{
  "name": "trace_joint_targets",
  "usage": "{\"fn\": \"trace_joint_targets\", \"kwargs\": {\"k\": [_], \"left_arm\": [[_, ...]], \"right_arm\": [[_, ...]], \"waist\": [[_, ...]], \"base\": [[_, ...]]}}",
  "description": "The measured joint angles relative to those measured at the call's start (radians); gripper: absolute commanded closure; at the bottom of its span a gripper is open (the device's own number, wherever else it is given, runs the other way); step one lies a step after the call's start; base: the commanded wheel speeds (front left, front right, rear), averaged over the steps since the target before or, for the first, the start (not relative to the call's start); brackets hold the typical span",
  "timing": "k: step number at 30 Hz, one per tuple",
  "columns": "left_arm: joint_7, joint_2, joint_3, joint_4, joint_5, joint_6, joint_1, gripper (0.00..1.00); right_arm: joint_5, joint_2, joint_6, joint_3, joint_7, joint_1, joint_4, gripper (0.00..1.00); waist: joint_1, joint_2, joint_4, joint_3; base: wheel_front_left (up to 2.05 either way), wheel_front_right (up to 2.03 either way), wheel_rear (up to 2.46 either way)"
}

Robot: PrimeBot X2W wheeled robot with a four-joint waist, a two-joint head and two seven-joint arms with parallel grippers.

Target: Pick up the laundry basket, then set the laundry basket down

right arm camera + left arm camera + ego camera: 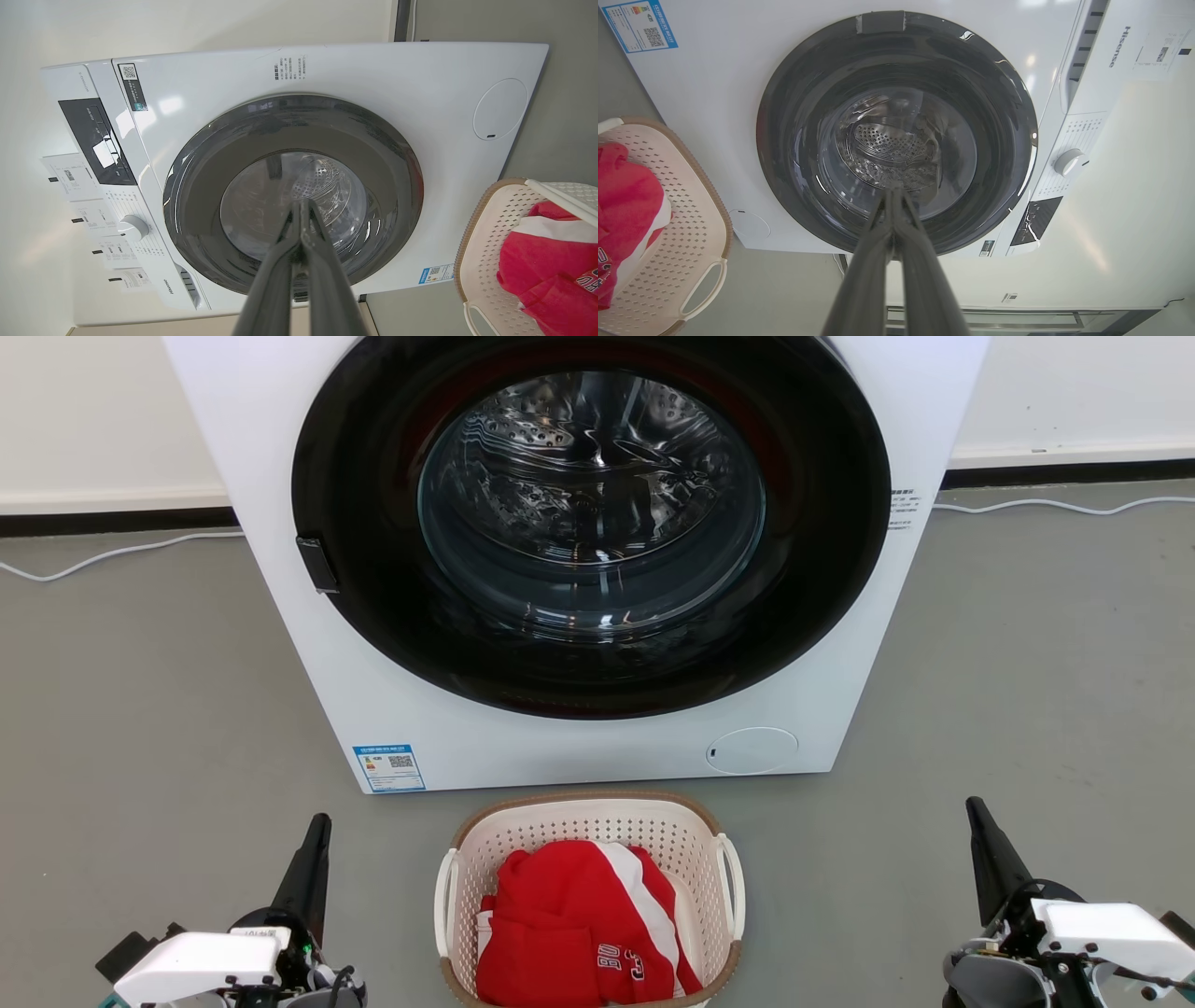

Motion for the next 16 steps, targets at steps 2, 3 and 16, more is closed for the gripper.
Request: {"fn": "trace_joint_targets", "kwargs": {"k": [2, 3, 16], "left_arm": [[0.003, 0.000, 0.000, 0.000, 0.000, -0.005, 0.000, 1.00], [0.003, 0.000, 0.000, 0.001, 0.000, -0.005, 0.000, 1.00], [0.003, 0.000, 0.000, 0.001, 0.000, -0.005, 0.000, 1.00]], "right_arm": [[0.000, 0.000, 0.000, 0.000, 0.000, 0.000, 0.000, 1.00], [0.000, 0.000, 0.000, 0.000, 0.000, 0.000, 0.000, 1.00], [0.000, 0.000, 0.000, 0.000, 0.000, 0.000, 0.000, 1.00]], "waist": [[0.0000, 0.0000, 0.000, 0.000], [0.0000, 0.0000, 0.000, 0.000], [0.0000, 0.0000, 0.000, 0.000]], "base": [[0.00, 0.00, 0.00], [0.00, 0.00, 0.00], [0.00, 0.00, 0.00]]}}
